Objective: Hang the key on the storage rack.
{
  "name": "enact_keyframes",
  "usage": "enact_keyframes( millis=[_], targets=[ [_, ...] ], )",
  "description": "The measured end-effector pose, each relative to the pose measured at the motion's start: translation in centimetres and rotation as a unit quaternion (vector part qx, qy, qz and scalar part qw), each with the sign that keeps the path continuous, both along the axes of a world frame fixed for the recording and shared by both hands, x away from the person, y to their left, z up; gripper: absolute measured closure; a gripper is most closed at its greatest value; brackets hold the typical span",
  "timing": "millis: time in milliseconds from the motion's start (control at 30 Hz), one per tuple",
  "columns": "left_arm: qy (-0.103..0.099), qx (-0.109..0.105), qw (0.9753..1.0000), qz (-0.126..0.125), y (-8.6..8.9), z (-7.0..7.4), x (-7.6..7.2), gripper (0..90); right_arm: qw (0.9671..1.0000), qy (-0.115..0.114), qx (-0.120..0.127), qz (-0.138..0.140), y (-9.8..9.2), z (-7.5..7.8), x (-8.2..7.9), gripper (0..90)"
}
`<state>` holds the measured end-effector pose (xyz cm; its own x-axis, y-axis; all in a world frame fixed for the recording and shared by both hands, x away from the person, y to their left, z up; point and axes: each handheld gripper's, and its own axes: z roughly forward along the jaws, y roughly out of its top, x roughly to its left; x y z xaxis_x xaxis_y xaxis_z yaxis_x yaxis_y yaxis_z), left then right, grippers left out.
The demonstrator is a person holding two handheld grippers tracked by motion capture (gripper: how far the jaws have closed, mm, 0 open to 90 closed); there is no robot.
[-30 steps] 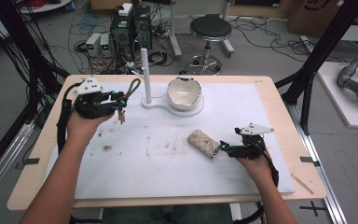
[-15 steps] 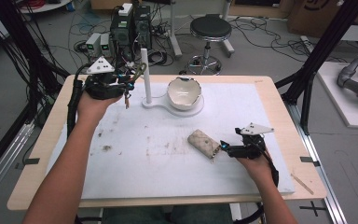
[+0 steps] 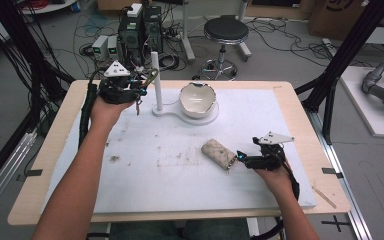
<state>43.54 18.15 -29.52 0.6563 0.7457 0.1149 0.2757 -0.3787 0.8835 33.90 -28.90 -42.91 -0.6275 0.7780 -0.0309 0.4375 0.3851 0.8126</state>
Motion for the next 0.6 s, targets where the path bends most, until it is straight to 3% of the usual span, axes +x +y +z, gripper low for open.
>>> enact_keyframes(
  millis=[133, 200, 300, 333, 500, 600],
  targets=[
    [0.01, 0.0, 0.9998, 0.017, 0.1, -0.7, 0.4, 65.3, 1.0, 0.001, 0.0, -0.002, 0.1, 0.0, -0.1, 17.2],
    [0.01, 0.008, 0.9993, 0.036, 0.1, -0.9, 0.4, 48.1, 1.0, 0.001, 0.0, -0.001, 0.1, 0.0, -0.1, 17.2],
    [0.013, 0.012, 0.9991, 0.039, 0.2, -1.3, 0.2, 41.6, 1.0, 0.001, 0.0, -0.001, 0.1, 0.0, -0.1, 17.2],
    [0.015, 0.012, 0.999, 0.041, 0.3, -1.6, 0.1, 35.2, 1.0, 0.0, -0.001, -0.001, 0.1, 0.0, -0.1, 17.2],
    [0.032, -0.014, 0.9988, 0.035, 1.3, -4.4, -1.2, 29.8, 1.0, -0.002, -0.004, -0.001, 0.1, 0.0, 0.0, 17.2],
    [0.037, -0.018, 0.9987, 0.03, 1.7, -4.9, -1.7, 28.2, 1.0, 0.0, -0.004, -0.001, 0.2, 0.0, -0.1, 17.2]
  ],
)
